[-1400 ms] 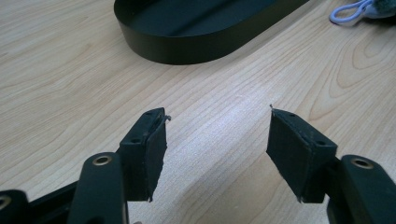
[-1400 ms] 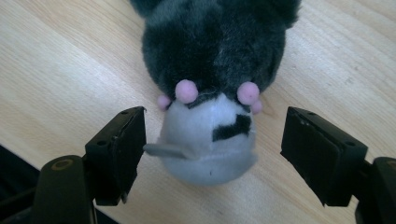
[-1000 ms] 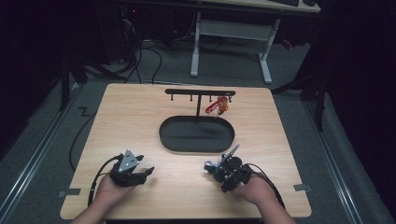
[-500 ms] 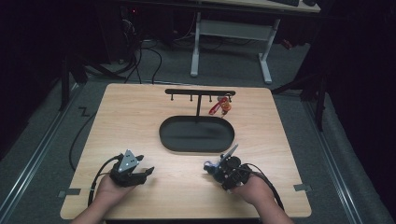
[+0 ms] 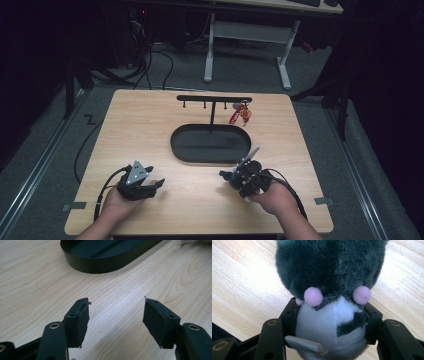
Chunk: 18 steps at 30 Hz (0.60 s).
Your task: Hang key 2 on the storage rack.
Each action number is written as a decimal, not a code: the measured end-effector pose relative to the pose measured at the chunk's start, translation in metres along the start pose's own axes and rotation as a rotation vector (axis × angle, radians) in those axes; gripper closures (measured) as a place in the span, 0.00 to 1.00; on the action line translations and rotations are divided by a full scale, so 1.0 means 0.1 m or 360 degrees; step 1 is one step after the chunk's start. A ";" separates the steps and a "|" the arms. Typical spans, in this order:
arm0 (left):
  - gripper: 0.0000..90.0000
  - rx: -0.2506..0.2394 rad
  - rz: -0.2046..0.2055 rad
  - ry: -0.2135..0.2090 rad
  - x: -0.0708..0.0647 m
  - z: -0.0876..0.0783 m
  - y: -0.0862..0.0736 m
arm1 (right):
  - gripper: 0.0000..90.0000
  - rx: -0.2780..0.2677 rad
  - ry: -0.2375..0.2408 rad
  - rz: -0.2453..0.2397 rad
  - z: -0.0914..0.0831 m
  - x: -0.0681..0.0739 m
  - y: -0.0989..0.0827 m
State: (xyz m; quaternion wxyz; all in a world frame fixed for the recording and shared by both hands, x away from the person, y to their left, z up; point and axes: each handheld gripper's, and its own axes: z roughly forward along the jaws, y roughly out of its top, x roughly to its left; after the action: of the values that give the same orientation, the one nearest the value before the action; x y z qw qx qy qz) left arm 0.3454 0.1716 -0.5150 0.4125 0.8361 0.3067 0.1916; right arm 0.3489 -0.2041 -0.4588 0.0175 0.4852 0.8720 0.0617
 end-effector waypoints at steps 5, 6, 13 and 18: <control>0.42 0.0000 0.0003 0.0000 0.00 0.00 0.00 | 0.50 -0.0002 -0.0009 0.0005 -0.11 -0.01 0.04; 0.42 0.0002 0.0002 -0.0001 0.00 0.00 0.00 | 0.50 -0.0004 -0.0007 0.0018 -0.13 0.00 0.05; 0.42 0.0008 0.0004 0.0000 -0.01 -0.01 -0.01 | 0.50 -0.0014 -0.0010 0.0035 -0.25 -0.01 0.12; 0.42 -0.0003 0.0000 -0.0003 0.00 -0.01 -0.01 | 0.50 -0.0018 -0.0053 0.0008 -0.31 -0.01 0.19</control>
State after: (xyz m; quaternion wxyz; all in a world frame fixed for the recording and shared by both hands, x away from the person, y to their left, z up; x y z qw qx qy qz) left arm 0.3447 0.1727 -0.5152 0.4136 0.8358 0.3062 0.1912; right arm 0.3622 -0.1981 -0.4255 0.0346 0.4883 0.8700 0.0586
